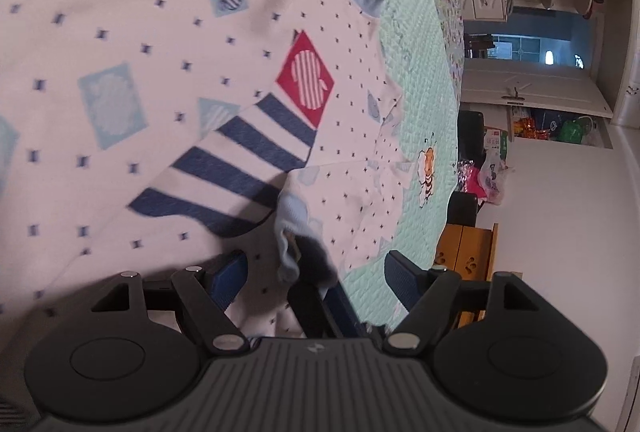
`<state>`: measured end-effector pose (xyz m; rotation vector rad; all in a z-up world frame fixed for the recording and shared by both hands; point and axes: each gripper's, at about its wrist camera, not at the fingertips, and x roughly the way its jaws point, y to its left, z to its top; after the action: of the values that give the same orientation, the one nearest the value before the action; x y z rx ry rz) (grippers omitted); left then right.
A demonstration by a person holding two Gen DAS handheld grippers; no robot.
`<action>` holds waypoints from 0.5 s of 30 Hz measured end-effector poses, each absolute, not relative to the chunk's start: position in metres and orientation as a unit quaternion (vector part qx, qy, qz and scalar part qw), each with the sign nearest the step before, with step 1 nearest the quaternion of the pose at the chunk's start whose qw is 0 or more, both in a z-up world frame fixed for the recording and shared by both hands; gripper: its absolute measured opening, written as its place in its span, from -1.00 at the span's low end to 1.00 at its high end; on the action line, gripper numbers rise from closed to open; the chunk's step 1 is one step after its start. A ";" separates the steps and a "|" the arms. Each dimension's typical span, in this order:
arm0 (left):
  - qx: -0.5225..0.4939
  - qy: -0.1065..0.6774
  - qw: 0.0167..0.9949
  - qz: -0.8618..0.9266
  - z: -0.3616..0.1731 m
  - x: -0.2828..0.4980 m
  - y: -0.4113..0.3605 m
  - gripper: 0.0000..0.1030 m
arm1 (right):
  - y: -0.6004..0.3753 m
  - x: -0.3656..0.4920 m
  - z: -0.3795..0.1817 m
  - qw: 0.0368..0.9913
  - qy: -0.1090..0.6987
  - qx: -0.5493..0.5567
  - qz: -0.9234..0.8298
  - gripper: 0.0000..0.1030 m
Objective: Fold clothes
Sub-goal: 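Grasp the blue cuff with the left gripper while the right gripper releases it, then lift the sleeper leg by its cuff with the left gripper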
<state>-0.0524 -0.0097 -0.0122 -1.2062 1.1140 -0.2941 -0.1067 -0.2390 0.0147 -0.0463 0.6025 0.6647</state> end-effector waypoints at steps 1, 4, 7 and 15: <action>-0.530 0.490 0.679 -0.134 -0.011 -0.051 -0.012 0.52 | -0.240 -0.107 0.014 0.899 0.293 -0.017 0.323 -0.61; -0.506 0.484 0.698 -0.146 -0.008 -0.048 -0.019 0.48 | -0.241 -0.112 0.012 0.899 0.294 -0.023 0.325 -0.59; -0.478 0.490 0.710 -0.163 -0.008 -0.046 -0.026 0.16 | -0.250 -0.119 0.013 0.906 0.287 0.001 0.310 -0.47; -0.336 0.489 0.774 -0.222 0.022 -0.026 -0.052 -0.88 | -0.330 -0.161 -0.008 0.892 0.322 0.260 0.180 0.19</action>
<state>-0.0264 -0.0523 0.0217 -0.7270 1.0591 -0.4806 -0.1613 -0.3296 -0.0076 0.5395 0.6680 0.3745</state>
